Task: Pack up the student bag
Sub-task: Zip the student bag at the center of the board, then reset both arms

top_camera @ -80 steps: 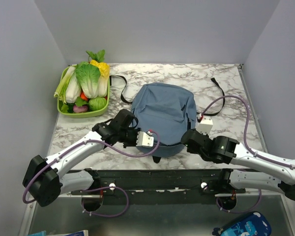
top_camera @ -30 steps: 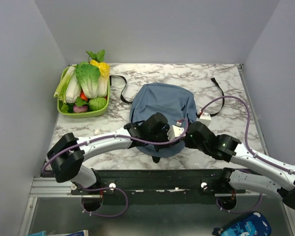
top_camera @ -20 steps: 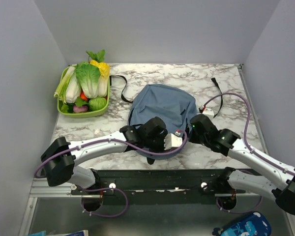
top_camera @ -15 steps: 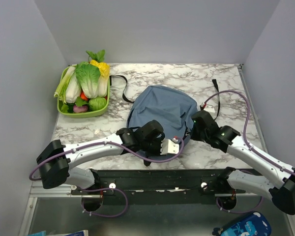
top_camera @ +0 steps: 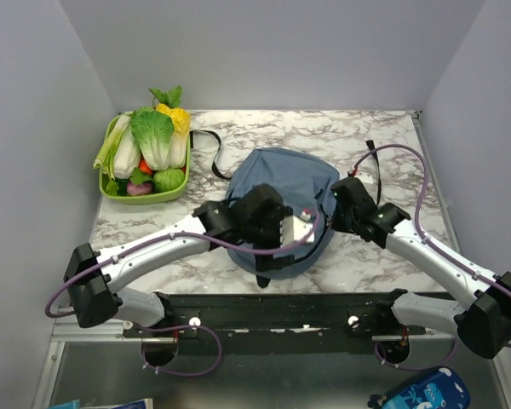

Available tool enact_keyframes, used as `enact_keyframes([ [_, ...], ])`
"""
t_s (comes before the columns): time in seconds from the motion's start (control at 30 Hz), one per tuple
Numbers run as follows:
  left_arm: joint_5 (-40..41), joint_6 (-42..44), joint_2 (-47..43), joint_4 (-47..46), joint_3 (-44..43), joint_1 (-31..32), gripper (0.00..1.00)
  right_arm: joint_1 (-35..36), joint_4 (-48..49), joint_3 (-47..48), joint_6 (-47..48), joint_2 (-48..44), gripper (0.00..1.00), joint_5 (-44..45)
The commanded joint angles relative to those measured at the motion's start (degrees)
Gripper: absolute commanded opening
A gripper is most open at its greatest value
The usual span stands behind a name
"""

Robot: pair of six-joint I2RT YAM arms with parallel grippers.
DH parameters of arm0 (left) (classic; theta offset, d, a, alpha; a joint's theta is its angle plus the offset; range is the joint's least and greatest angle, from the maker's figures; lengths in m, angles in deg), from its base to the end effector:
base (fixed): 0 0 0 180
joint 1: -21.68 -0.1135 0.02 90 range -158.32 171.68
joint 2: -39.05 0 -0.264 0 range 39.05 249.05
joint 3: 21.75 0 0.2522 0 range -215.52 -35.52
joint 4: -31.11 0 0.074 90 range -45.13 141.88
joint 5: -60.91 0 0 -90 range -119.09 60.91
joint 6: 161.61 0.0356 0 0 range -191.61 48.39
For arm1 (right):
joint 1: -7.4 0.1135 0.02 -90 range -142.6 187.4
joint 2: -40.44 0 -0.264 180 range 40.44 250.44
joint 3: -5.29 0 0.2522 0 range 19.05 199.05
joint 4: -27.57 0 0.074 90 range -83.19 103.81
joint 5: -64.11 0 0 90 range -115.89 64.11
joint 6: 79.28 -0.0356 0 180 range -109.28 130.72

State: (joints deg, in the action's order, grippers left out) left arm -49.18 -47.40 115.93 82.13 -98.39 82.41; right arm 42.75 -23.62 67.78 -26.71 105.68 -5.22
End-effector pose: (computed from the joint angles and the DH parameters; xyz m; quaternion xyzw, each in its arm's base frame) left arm 0.1260 -0.2498 0.2858 0.6699 0.6462 -0.2586 0.2586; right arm 0.1904 0.1196 0.2544 0.0725 0.9343 0.0433 0.3463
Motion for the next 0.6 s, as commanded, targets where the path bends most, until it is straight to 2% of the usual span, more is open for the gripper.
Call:
enact_keyframes([
  [0.0, -5.6, -6.4, 0.3, 4.8, -12.7, -8.4, 0.99, -6.1, -2.4, 2.6, 0.5, 0.4, 0.01, 4.6],
  [0.03, -6.3, -6.9, 0.5, 4.9, -14.8, -12.9, 0.99, -7.3, -2.6, 2.9, 0.5, 0.4, 0.0, 4.6],
  [0.07, -7.1, -6.9, 0.9, 4.9, -15.4, -14.7, 0.99, -8.4, -2.6, 3.1, 0.7, 0.3, 0.03, 4.6],
  [0.1, -6.9, -7.0, 1.0, 4.9, -15.7, -16.8, 0.99, -9.8, -2.5, 3.6, 0.9, 0.6, 0.09, 5.0],
  [0.2, -7.6, -7.3, 2.4, 5.3, -16.0, -22.9, 0.99, -10.8, -2.2, 6.4, 2.4, 2.1, 0.48, 3.2],
  [0.23, -7.6, -7.5, 2.8, 6.1, -16.0, -24.2, 0.99, -10.7, -1.7, 7.2, 3.6, 2.2, 0.66, 1.6],
  [0.33, -4.4, -9.0, 3.6, 6.4, -15.2, -27.8, 0.99, -10.7, 1.1, 7.8, 5.0, 0.3, 0.89, -6.5],
  [0.43, -4.7, -9.3, 2.9, 5.6, -12.9, -31.2, 0.99, -10.7, 5.2, 5.2, 6.1, -5.1, 1.0, -12.6],
  [0.57, -5.4, -10.6, -0.8, 1.8, -7.9, -35.6, 0.99, -10.8, 5.8, 2.7, 7.6, -10.3, 1.0, -15.0],
])
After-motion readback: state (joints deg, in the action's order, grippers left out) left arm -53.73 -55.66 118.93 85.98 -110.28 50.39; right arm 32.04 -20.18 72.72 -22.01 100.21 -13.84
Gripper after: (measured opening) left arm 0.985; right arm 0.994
